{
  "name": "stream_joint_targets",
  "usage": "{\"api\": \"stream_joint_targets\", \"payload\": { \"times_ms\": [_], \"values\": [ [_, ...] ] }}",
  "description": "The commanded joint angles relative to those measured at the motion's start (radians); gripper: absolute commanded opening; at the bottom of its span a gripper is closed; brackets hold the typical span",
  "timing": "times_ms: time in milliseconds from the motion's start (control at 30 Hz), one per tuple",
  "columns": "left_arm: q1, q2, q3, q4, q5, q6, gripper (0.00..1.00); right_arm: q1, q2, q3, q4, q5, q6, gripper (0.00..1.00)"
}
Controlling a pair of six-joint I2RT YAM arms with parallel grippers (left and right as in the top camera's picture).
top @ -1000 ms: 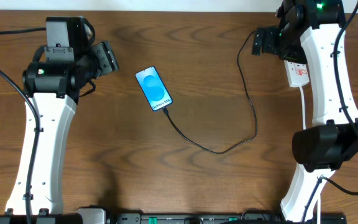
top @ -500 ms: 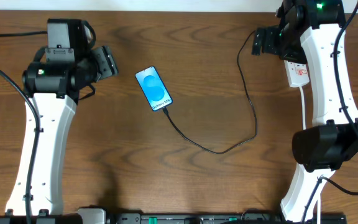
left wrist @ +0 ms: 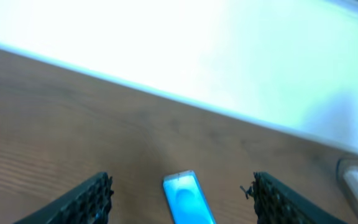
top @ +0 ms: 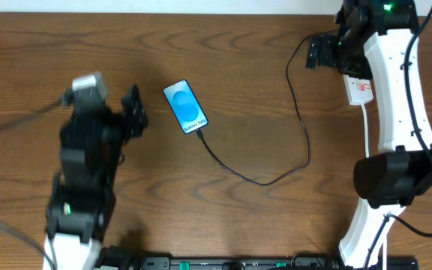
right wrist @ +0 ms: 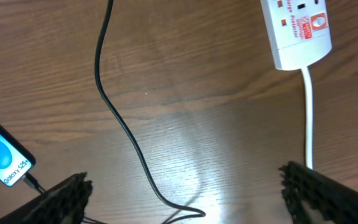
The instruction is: Plug charger to phone and switch on socket
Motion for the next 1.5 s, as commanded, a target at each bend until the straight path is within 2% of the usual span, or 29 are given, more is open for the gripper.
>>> {"api": "stream_joint_targets", "payload": {
  "times_ms": [0,100,233,400,533,667,933,1000,1200,1467],
  "values": [
    [-0.006,-0.170,-0.186,0.134,-0.066,0.002,0.73,-0.019,-0.141,0.002,-0.006,0.008,-0.003,0.99],
    [-0.006,-0.302,-0.308,0.212,-0.092,0.002,0.73,-0.034,-0.258,0.002,-0.008,0.013,-0.038,0.99],
    [-0.003,-0.438,-0.405,0.236,-0.117,0.002,0.73,-0.040,-0.418,-0.020,0.028,0.024,-0.040,0.99],
    [0.026,-0.546,-0.458,0.237,-0.117,0.002,0.73,-0.024,-0.617,-0.192,0.174,0.024,-0.040,0.99],
    [0.057,-0.614,-0.492,0.267,-0.117,0.003,0.73,-0.010,-0.813,-0.492,0.413,0.027,-0.023,0.99],
    [0.084,-0.678,-0.539,0.330,-0.116,0.003,0.73,0.005,-1.036,-0.866,0.716,0.036,-0.017,0.99],
    [0.136,-0.833,-0.719,0.529,-0.108,0.003,0.73,0.011,-1.517,-1.599,1.231,0.080,-0.017,0.99],
    [0.144,-0.843,-0.759,0.576,-0.105,0.002,0.73,0.012,-1.619,-1.732,1.321,0.080,-0.017,0.99],
    [0.147,-0.844,-0.793,0.562,-0.098,0.003,0.73,0.022,-1.837,-1.989,1.464,0.068,-0.016,0.99],
    [0.168,-0.844,-0.793,0.295,-0.098,0.002,0.73,0.054,-1.989,-2.189,1.559,0.039,-0.017,0.99]
  ]
}}
